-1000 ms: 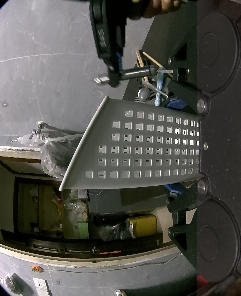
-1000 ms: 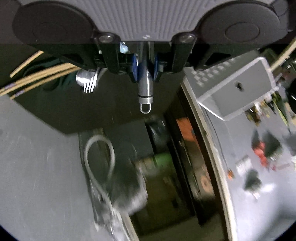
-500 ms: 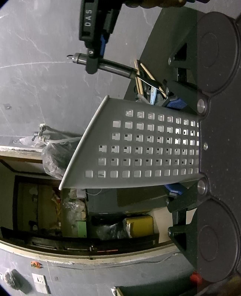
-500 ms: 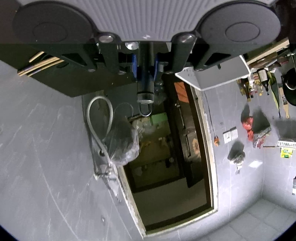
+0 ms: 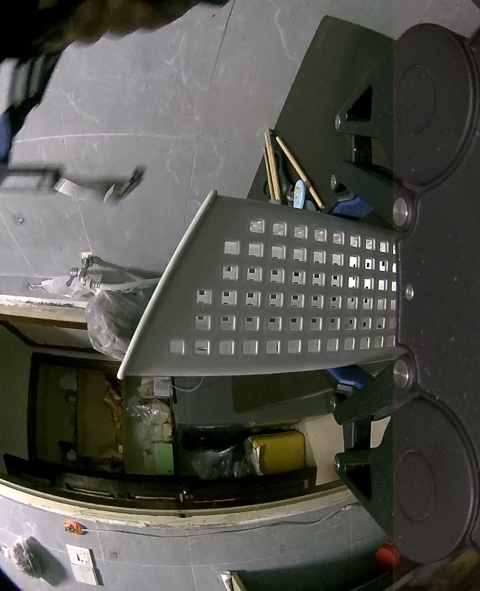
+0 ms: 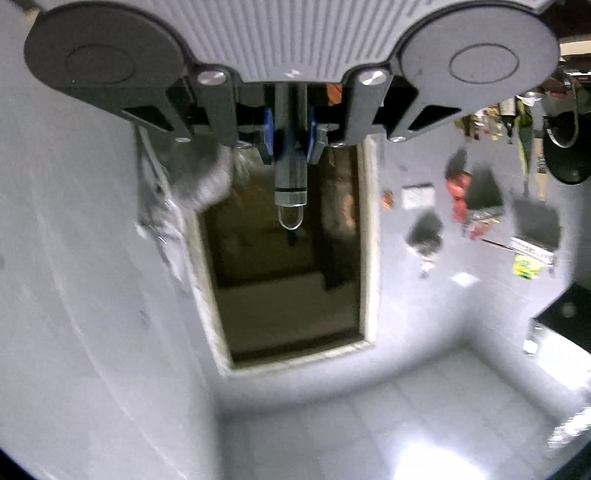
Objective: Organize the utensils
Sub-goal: 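Lift the dark-handled utensil over the basket and open the right tool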
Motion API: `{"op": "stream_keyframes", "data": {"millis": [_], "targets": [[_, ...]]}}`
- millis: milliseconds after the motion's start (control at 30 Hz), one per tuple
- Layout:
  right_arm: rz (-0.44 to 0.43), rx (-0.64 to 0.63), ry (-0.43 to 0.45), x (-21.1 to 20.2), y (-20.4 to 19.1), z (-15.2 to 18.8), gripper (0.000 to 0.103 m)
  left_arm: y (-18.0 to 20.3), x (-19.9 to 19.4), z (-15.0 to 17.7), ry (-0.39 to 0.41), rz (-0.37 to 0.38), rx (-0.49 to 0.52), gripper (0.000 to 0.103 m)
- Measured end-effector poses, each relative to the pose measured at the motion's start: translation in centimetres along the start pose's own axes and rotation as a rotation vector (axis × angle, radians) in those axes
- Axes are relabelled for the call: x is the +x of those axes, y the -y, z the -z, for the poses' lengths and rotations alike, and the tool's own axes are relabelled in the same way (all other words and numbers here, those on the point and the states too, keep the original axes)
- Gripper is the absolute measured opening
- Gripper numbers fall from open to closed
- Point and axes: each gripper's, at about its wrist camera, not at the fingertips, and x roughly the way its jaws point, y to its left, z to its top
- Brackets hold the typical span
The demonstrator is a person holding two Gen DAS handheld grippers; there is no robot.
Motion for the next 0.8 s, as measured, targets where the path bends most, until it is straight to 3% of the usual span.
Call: {"op": "stream_keyframes", "data": {"millis": [133,267,567,733,800], "targets": [[-0.086,0.007,-0.007,1.3,-1.7,0.2,0.021,-0.1,-0.1,0.0,0.002,0.001,-0.003,0.076],[-0.135,0.05,-0.061,2.3,-2.0,2.6,0.021,-0.1,-0.2,0.1,0.002,-0.002,0.003,0.076],[-0.145,0.116,-0.189,2.9,-1.3,7.2,0.022,-0.1,-0.2,0.4,0.004,-0.007,0.0,0.076],[-0.119,0.109,-0.252,2.4,-0.6,8.2,0.027,0.1,-0.2,0.5,0.005,-0.008,0.0,0.076],[-0.124,0.094,-0.286,2.3,-0.6,8.5,0.042,0.0,-0.3,0.7,0.005,-0.008,-0.002,0.076]]}}
